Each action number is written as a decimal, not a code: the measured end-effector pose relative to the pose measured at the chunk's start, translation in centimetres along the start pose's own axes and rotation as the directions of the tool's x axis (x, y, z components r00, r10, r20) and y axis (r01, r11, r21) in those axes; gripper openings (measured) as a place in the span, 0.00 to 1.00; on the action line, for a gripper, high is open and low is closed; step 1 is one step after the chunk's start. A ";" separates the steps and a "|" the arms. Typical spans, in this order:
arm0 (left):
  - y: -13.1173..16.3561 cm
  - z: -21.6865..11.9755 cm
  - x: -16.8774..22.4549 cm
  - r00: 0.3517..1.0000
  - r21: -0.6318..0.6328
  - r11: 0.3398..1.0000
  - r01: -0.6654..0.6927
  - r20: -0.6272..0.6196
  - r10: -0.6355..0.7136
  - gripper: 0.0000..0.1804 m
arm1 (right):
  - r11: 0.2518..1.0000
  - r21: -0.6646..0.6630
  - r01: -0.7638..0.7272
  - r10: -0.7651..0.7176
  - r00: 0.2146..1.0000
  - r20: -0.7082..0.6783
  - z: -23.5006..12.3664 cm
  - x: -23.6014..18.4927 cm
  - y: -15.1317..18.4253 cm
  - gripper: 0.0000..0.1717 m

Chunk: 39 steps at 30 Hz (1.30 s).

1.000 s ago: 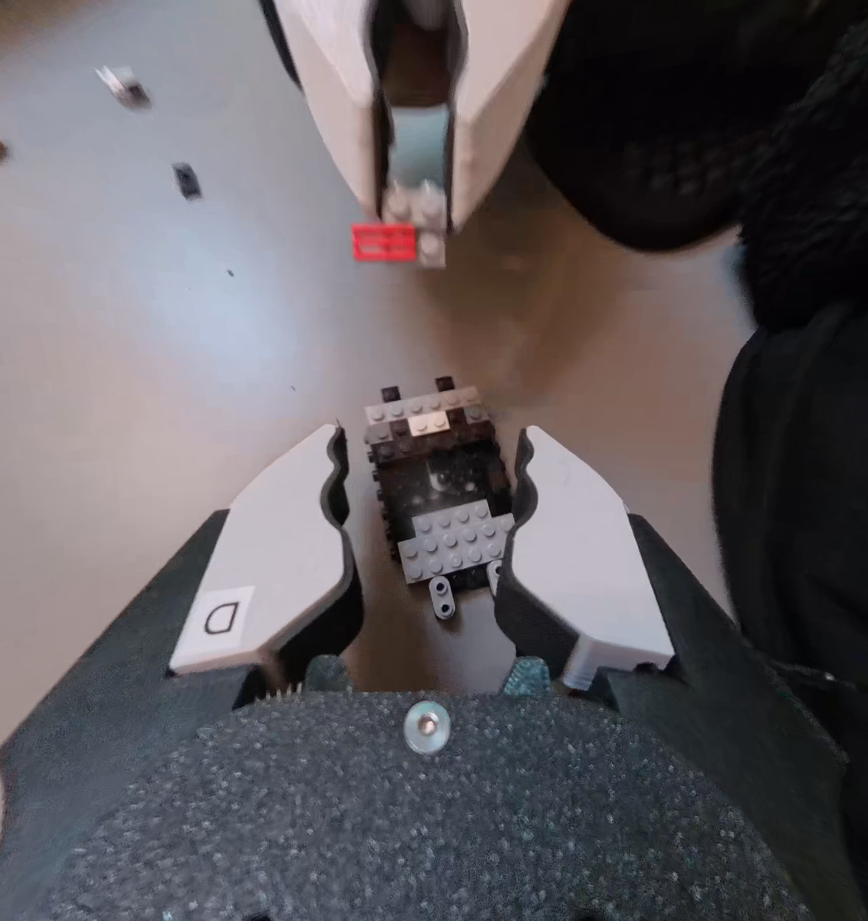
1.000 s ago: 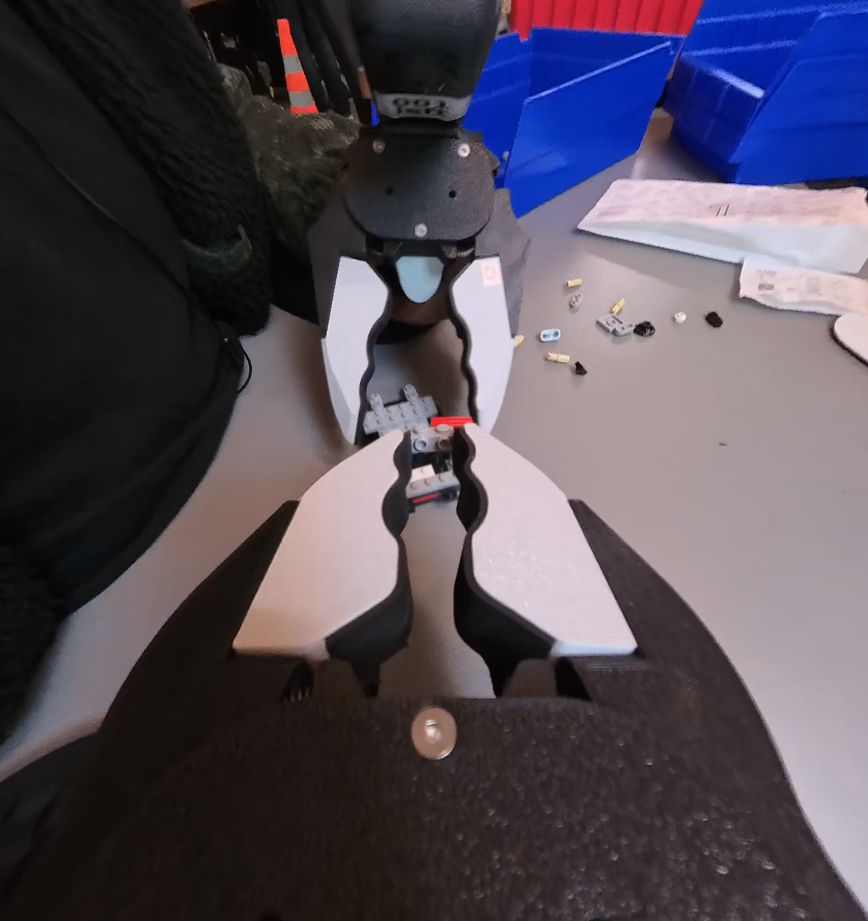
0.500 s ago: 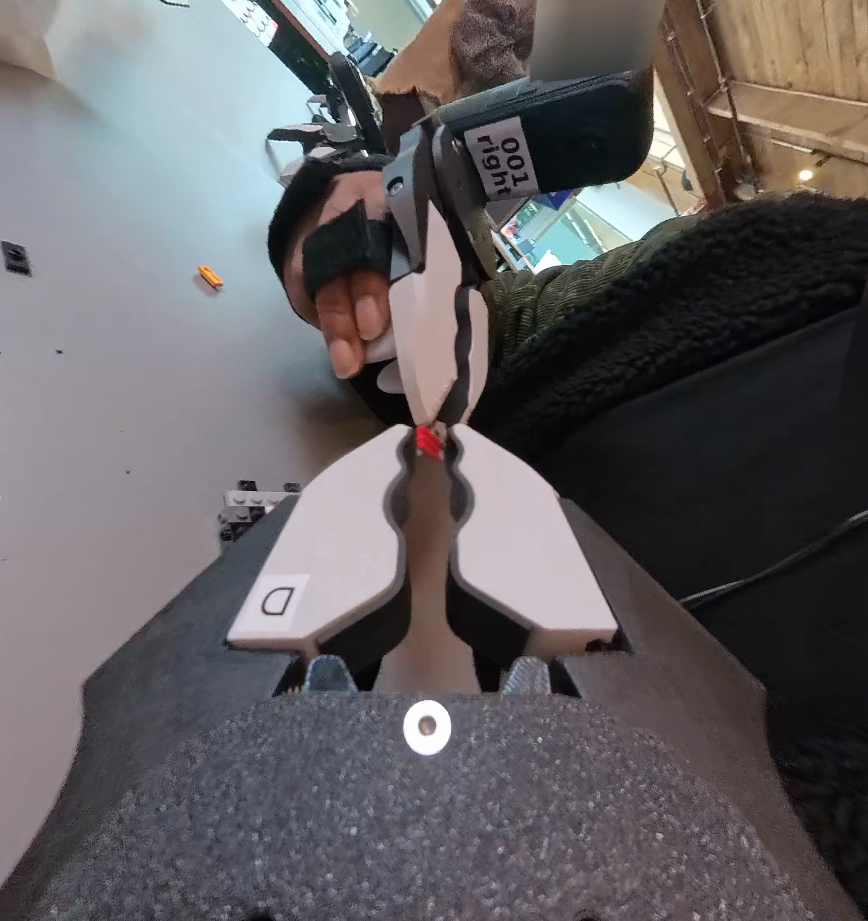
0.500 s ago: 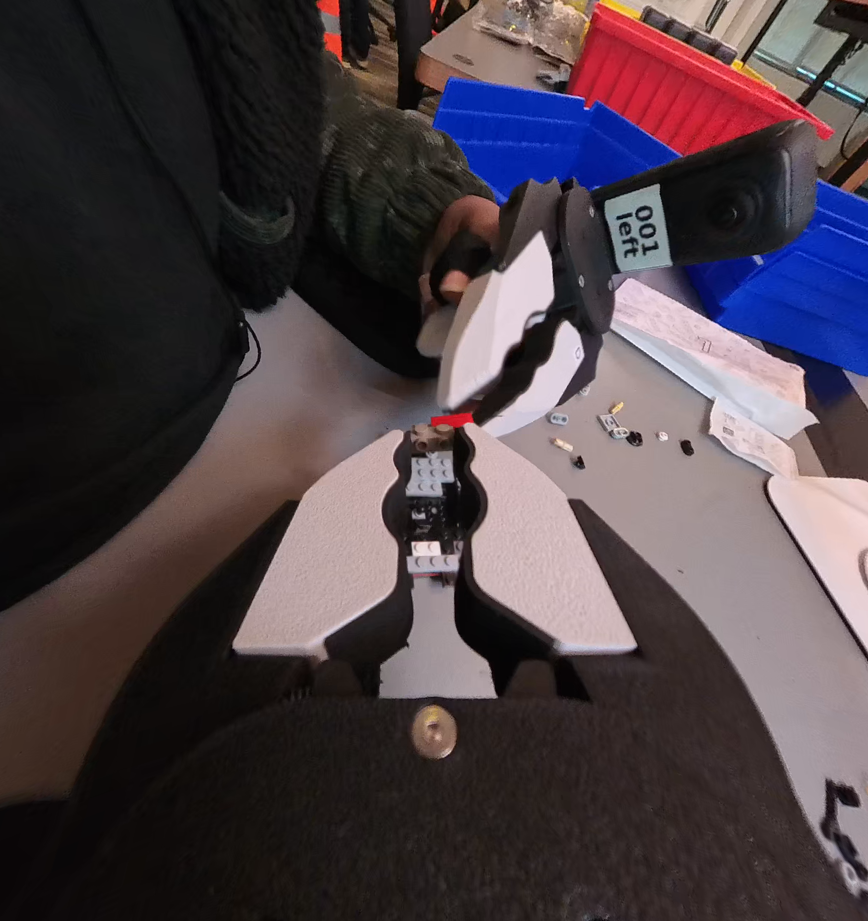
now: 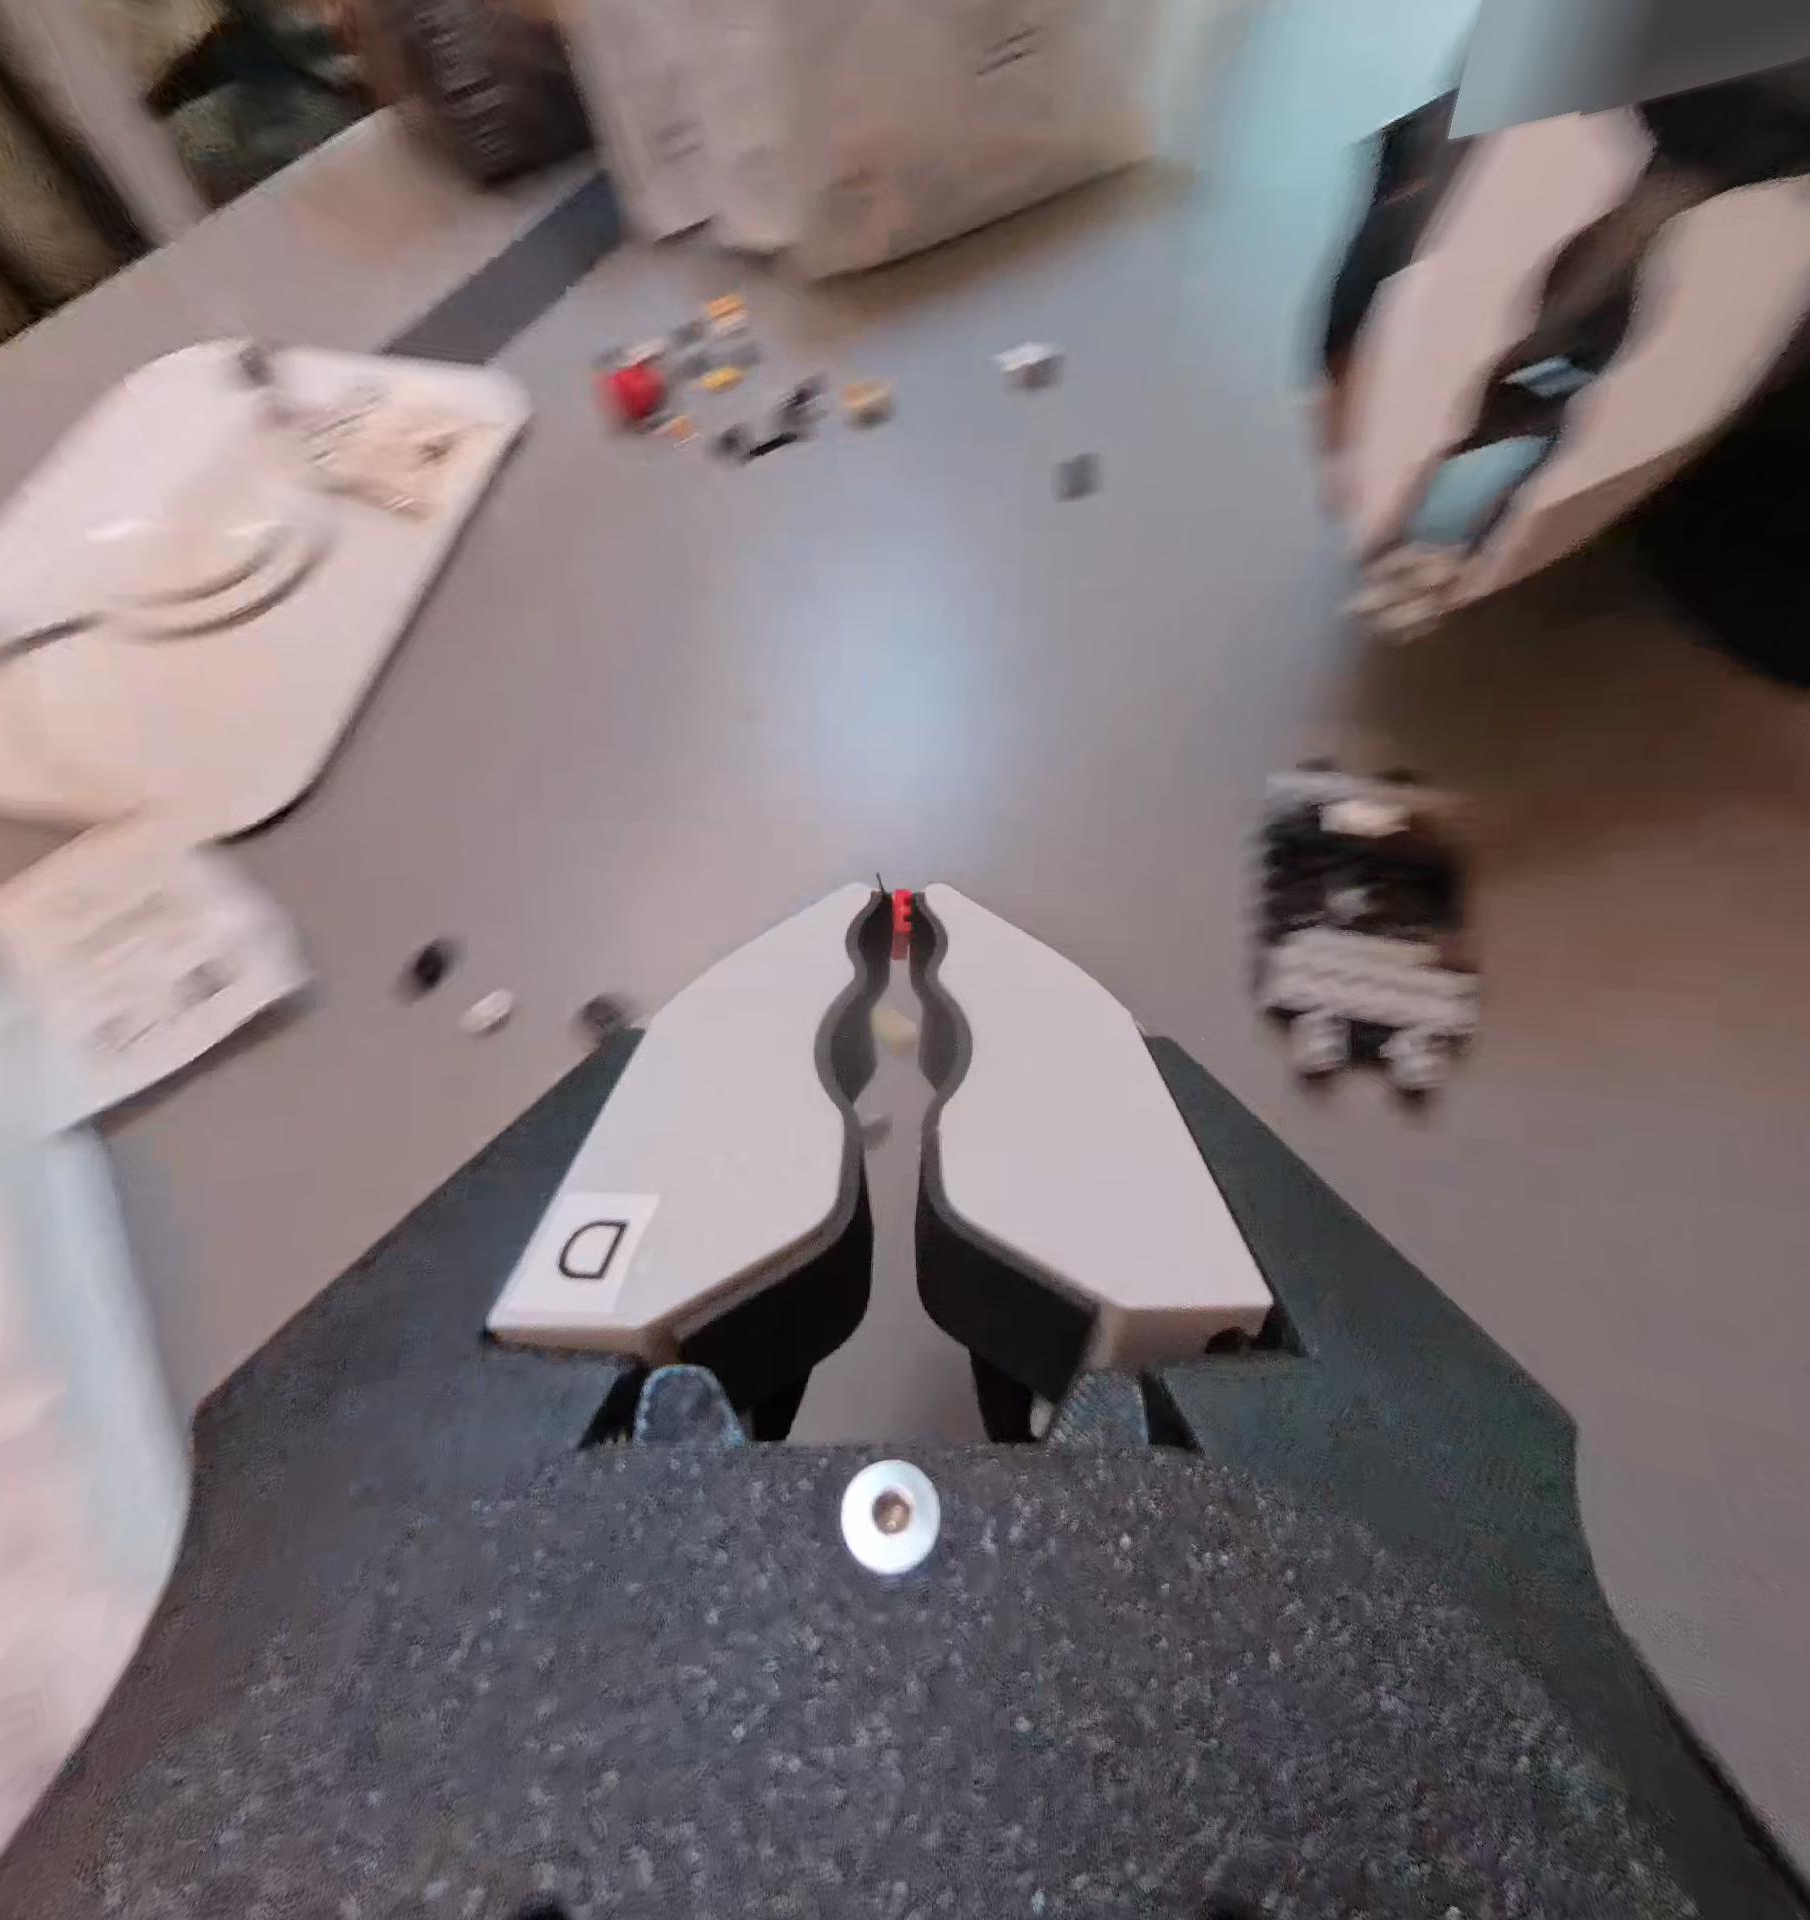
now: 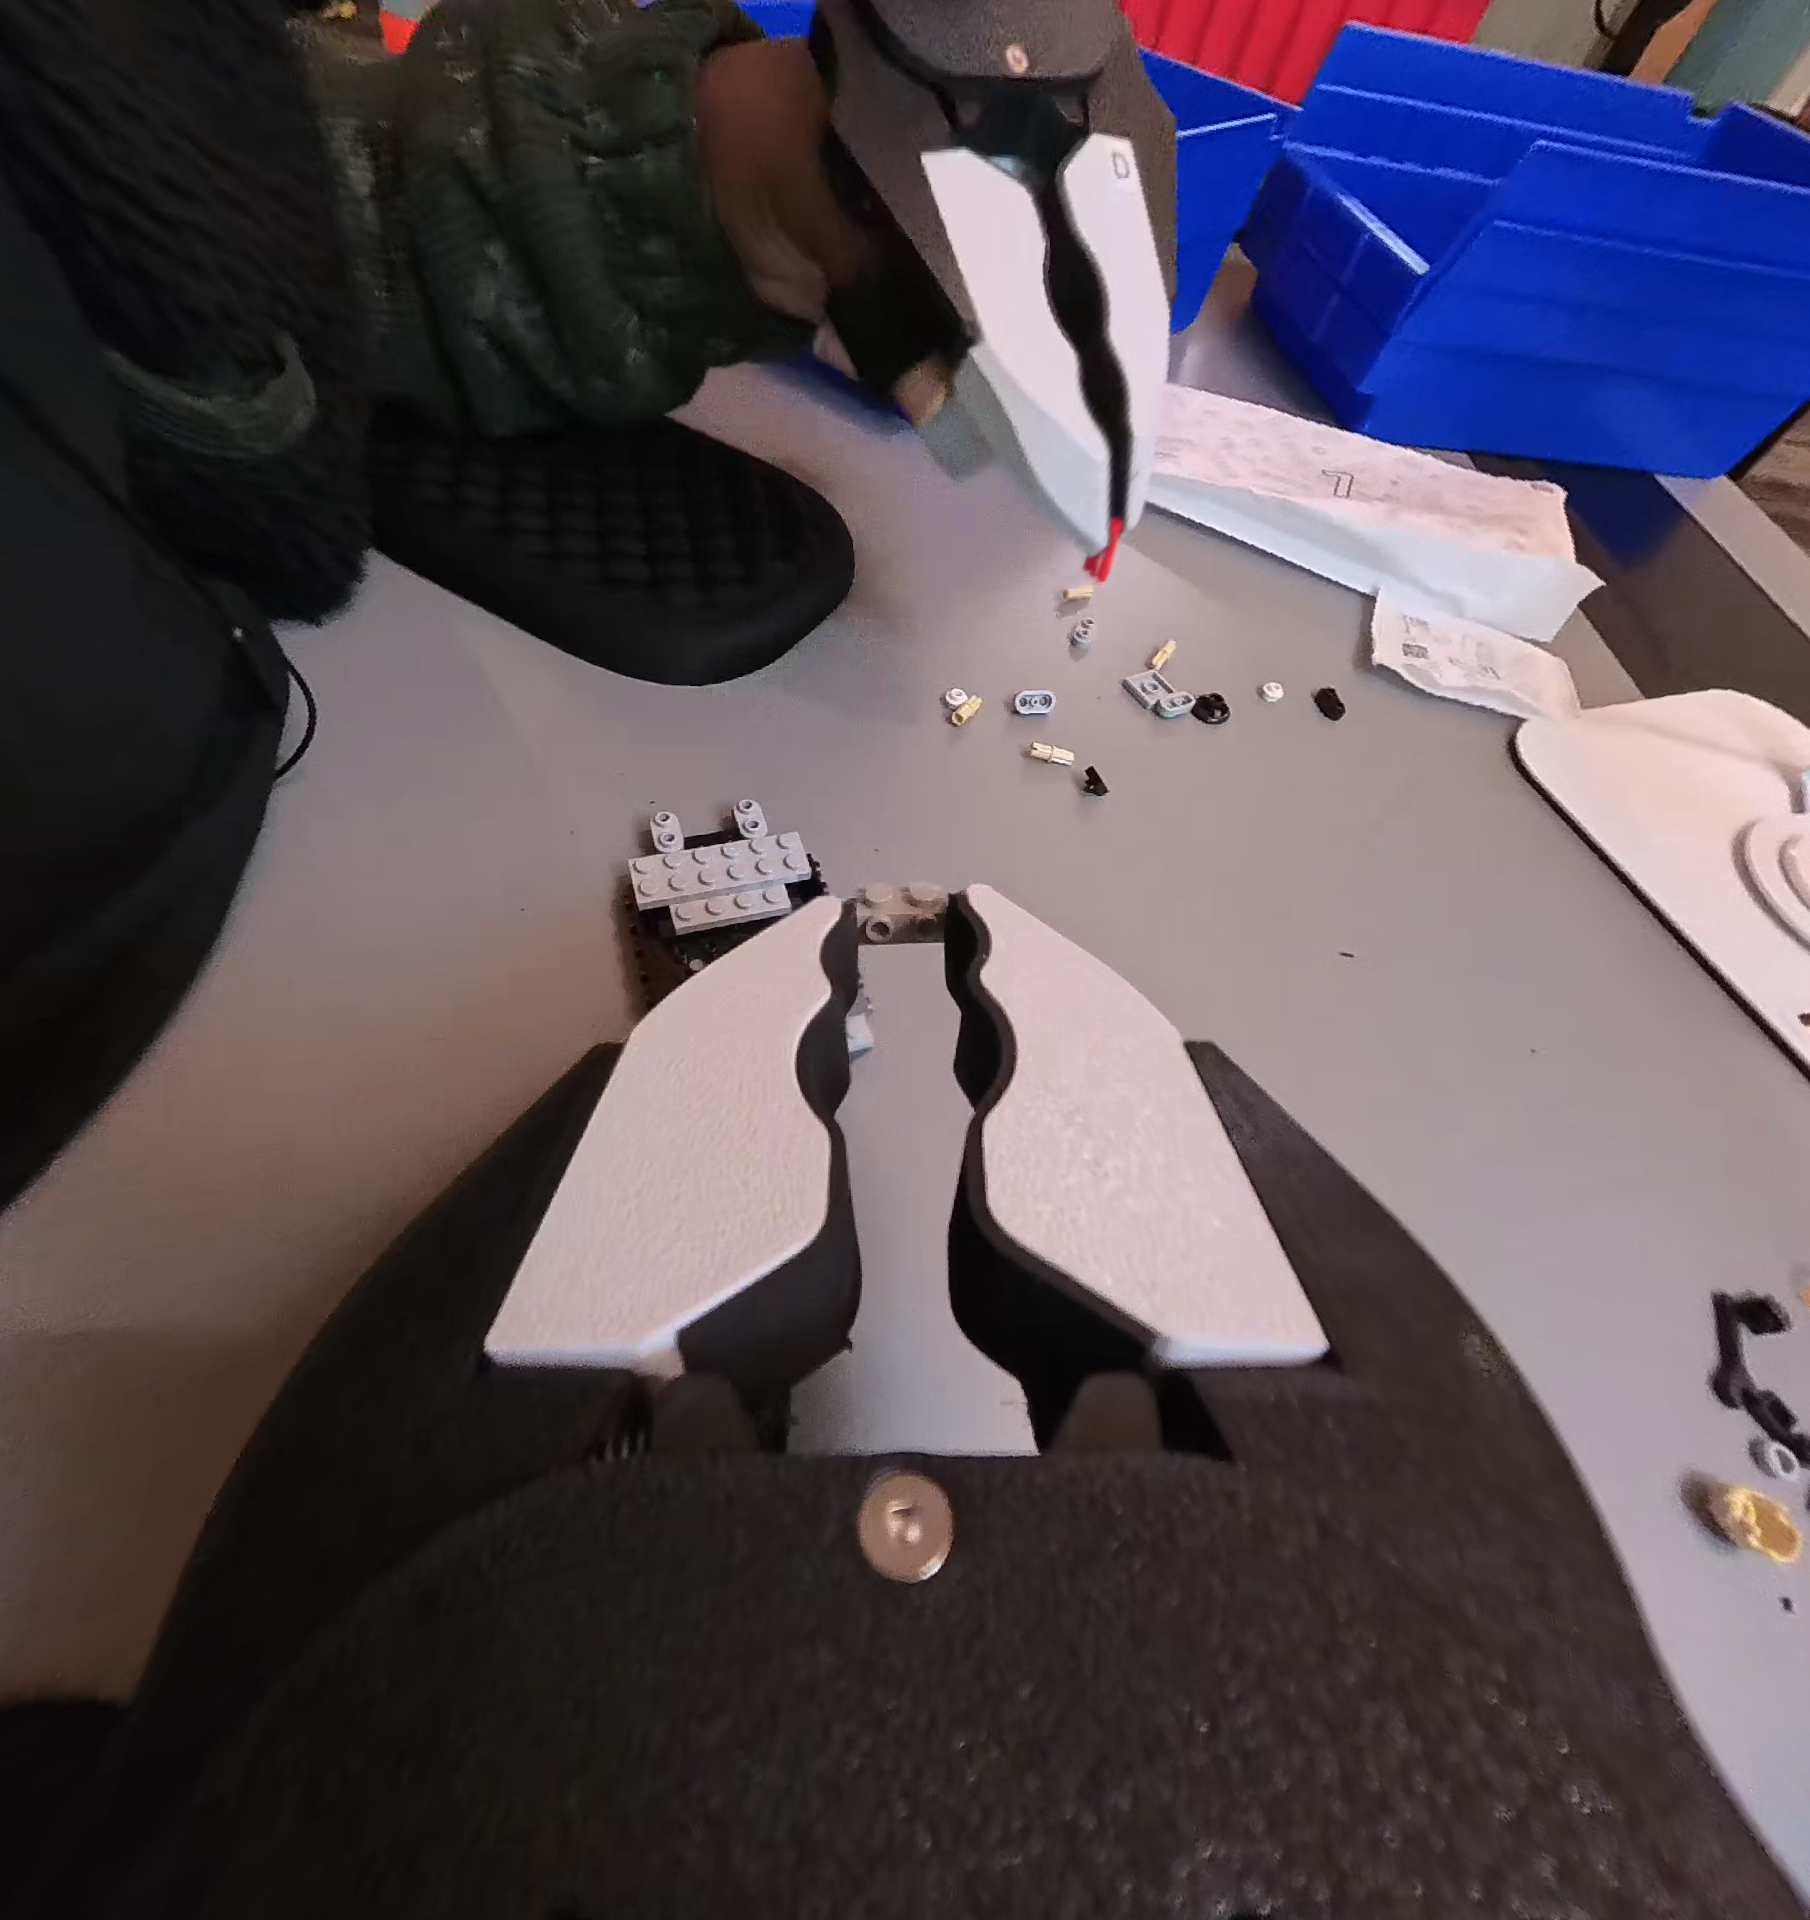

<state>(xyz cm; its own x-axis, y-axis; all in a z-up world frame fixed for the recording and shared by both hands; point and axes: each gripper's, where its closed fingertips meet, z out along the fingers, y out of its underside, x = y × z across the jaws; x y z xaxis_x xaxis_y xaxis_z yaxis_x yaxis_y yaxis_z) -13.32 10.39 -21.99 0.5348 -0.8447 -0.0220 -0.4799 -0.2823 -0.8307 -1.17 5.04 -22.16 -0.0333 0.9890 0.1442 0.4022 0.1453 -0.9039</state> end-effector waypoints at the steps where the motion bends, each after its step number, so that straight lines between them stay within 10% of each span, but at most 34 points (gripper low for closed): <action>1: 1.0 -0.3 -1.7 0.997 -0.038 0.999 0.015 0.071 -0.012 0.02 | 1.000 0.000 -0.008 0.008 1.000 -0.003 0.0 0.1 0.1 0.09; 27: 7.6 1.2 -3.6 0.986 -0.272 0.948 0.164 0.067 -0.151 0.53 | 0.999 -0.050 -0.009 0.009 1.000 -0.003 1.1 -0.6 1.0 0.09; 31: 3.7 0.6 -2.8 0.997 -0.092 0.993 0.070 0.038 -0.067 0.45 | 1.000 -0.016 -0.004 0.003 1.000 -0.031 0.9 -0.2 0.3 0.09; 39: -3.6 1.1 9.6 0.866 0.206 0.967 0.149 -0.500 -0.027 0.23 | 0.986 0.111 0.121 -0.114 0.991 -0.069 1.0 -1.2 -2.7 0.09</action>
<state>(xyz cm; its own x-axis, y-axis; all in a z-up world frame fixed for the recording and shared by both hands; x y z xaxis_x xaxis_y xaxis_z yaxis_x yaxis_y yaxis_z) -5.68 3.83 -19.80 0.1280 -0.9510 0.2815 -0.2409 -0.3052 -0.9213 -3.15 3.48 -20.31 -0.0161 0.9616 0.2739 0.2915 0.2665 -0.9187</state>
